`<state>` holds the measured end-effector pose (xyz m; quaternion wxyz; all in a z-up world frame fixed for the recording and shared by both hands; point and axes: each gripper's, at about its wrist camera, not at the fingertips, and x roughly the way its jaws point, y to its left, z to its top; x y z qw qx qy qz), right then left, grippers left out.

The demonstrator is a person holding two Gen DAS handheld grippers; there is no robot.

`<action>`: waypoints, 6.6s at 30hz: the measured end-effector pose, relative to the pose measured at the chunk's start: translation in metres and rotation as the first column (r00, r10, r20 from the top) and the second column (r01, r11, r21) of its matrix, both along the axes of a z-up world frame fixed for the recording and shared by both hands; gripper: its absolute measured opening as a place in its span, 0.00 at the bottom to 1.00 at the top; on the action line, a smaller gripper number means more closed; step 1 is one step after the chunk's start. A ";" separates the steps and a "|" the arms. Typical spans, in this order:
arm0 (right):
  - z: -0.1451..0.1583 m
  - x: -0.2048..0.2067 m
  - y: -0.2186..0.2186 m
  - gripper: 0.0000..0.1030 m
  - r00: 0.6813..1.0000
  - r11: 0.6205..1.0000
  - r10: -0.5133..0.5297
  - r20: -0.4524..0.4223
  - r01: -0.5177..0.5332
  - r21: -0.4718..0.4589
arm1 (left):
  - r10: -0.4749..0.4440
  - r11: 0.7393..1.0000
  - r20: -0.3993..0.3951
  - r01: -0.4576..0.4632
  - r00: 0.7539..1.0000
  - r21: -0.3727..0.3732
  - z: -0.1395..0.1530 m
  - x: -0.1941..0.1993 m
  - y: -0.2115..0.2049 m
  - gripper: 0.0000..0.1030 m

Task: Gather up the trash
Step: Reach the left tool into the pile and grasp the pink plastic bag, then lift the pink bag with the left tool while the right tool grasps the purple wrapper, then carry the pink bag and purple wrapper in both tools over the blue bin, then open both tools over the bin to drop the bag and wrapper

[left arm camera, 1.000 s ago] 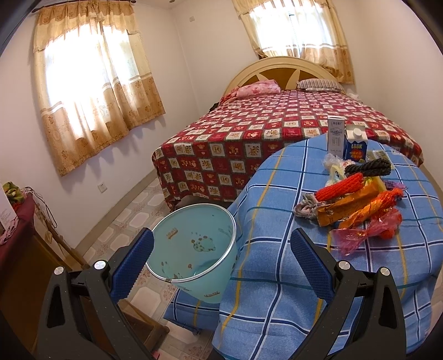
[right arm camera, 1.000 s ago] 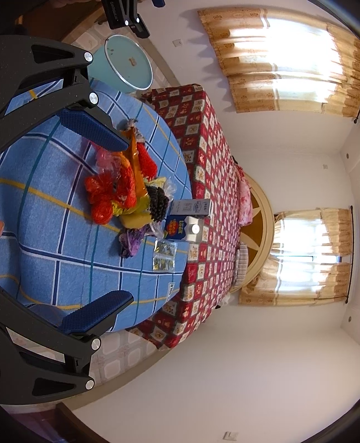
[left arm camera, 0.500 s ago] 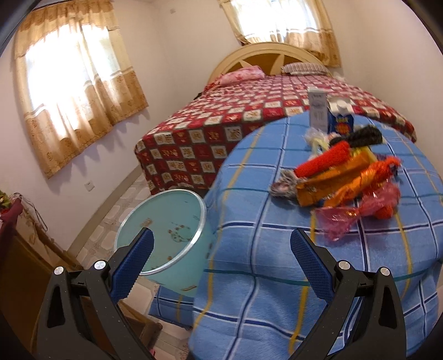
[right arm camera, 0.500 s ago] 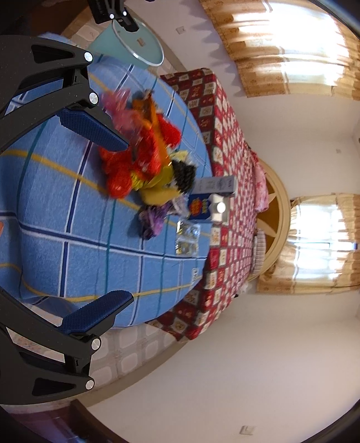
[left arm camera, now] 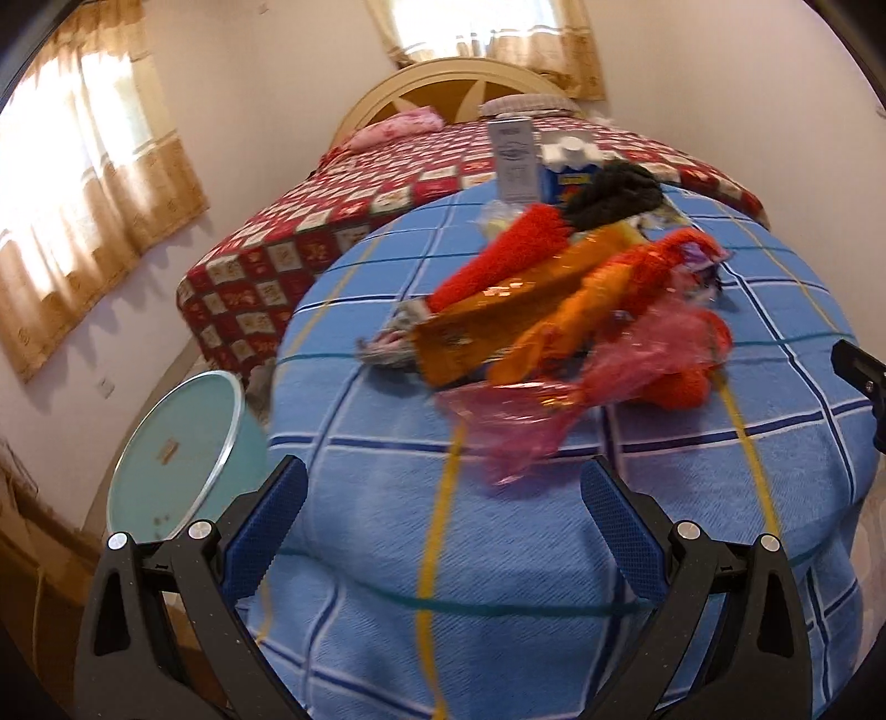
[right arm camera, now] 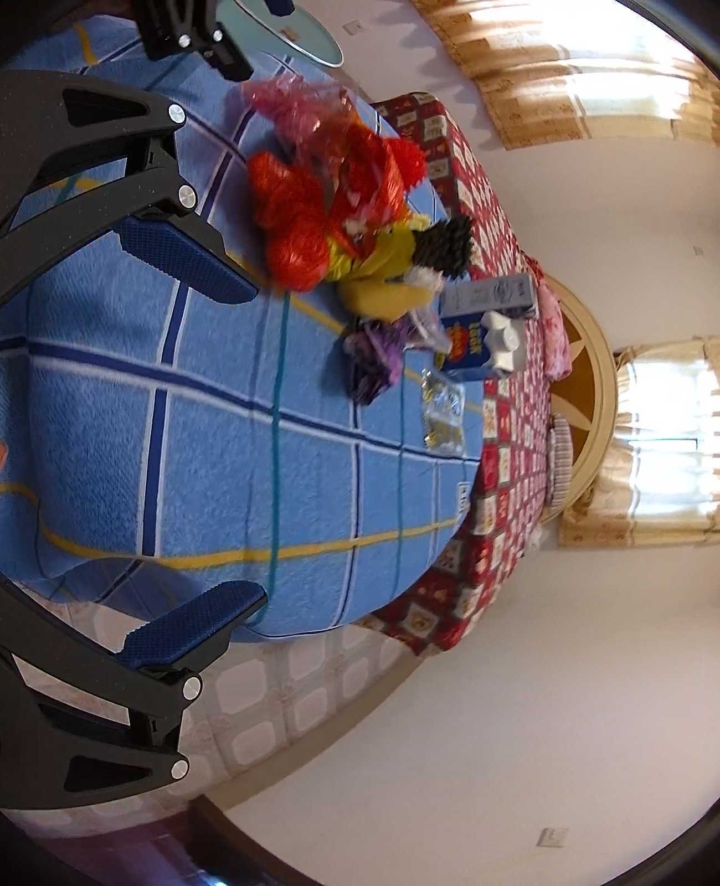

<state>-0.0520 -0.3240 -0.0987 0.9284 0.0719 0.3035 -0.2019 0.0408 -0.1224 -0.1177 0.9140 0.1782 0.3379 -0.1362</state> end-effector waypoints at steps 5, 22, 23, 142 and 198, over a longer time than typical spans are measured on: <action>-0.007 0.002 -0.005 0.95 1.000 1.000 0.001 -0.002 -0.001 0.026 | -0.029 1.000 -0.040 0.029 0.999 0.003 -0.014 0.014 -0.014 0.92; -0.003 0.007 -0.002 0.95 0.999 0.999 0.026 0.024 -0.027 0.020 | -0.101 0.993 -0.037 0.099 0.994 -0.057 0.026 -0.005 0.017 0.17; -0.002 0.008 -0.002 0.95 0.999 1.000 0.023 0.024 -0.024 0.017 | -0.096 0.994 -0.034 0.094 0.995 -0.057 0.028 -0.005 0.020 0.17; 0.046 0.218 0.276 0.27 0.710 0.712 0.694 -0.119 -0.701 -0.024 | 0.613 0.784 0.017 -0.610 0.790 0.114 0.034 0.080 0.288 0.18; 0.018 0.236 0.341 0.53 0.597 0.606 0.787 -0.158 -0.795 0.015 | 0.574 0.816 -0.023 -0.570 0.818 0.094 0.017 0.099 0.280 0.54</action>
